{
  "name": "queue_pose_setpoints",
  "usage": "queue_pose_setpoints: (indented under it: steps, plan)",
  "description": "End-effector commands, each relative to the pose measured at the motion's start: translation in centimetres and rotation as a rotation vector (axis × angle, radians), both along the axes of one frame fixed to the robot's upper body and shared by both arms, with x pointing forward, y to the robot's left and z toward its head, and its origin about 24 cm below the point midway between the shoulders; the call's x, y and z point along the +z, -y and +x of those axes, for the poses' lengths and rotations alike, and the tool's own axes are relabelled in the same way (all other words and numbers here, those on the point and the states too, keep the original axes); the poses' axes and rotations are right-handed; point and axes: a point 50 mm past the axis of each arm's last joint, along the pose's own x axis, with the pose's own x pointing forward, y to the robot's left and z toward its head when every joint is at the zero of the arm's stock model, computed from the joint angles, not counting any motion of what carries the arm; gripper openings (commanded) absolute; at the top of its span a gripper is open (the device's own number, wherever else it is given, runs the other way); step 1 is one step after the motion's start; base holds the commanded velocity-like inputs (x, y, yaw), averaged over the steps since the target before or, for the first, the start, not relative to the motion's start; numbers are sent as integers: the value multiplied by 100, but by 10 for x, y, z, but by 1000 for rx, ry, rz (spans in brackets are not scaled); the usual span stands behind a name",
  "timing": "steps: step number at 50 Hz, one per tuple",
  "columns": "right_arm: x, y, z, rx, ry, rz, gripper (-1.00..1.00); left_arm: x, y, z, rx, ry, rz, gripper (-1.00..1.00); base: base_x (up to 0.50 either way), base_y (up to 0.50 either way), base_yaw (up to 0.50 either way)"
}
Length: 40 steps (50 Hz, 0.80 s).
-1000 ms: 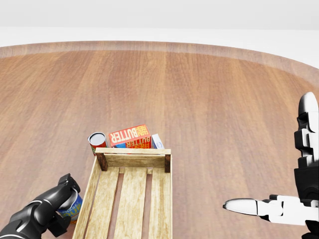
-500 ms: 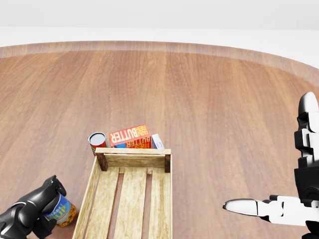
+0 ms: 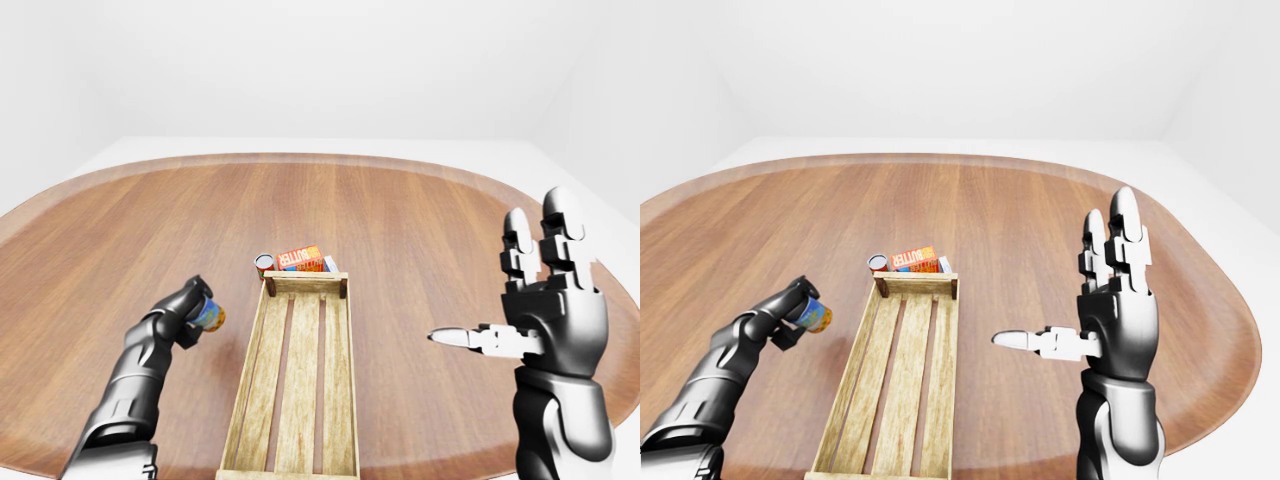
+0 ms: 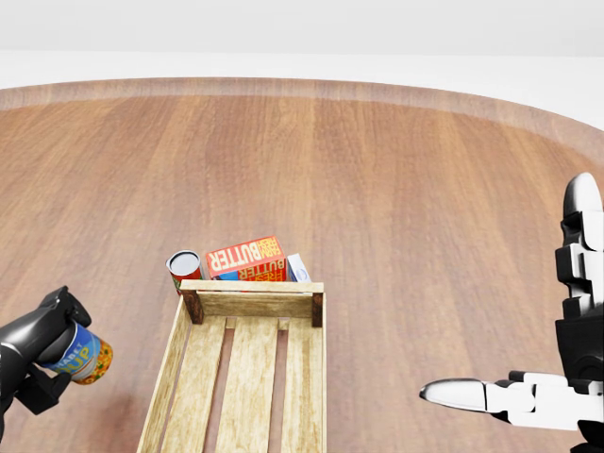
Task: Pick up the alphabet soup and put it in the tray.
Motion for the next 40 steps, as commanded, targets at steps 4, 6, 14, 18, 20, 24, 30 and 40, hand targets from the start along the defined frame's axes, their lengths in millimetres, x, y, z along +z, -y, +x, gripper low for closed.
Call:
queue_pose_setpoints:
  steps: [4,6,14,18,20,24,30,40]
  plan:
    - [1,0,-1,2,5,0,100,79,13,-7,-108,145,119,-100,0,0,0]
    - [1,-1,0,3,3,-1,100,85,18,-5,-125,154,128,-100,0,0,0]
    - [3,-1,-1,3,14,-2,100,119,45,-4,-205,248,205,-100,0,0,0]
    - [2,-2,-1,7,10,-1,100,137,56,-7,-231,337,220,-100,0,0,0]
    - [3,-2,-1,6,13,-2,100,154,67,-9,-258,418,227,-100,0,0,0]
    - [3,-2,-1,8,13,-5,100,174,87,-18,-314,540,203,-100,0,0,0]
    - [4,-1,-3,3,21,-5,100,184,118,-30,-381,631,210,-100,0,0,0]
    - [5,0,-3,1,24,-2,100,160,149,-34,-464,564,218,-100,0,0,0]
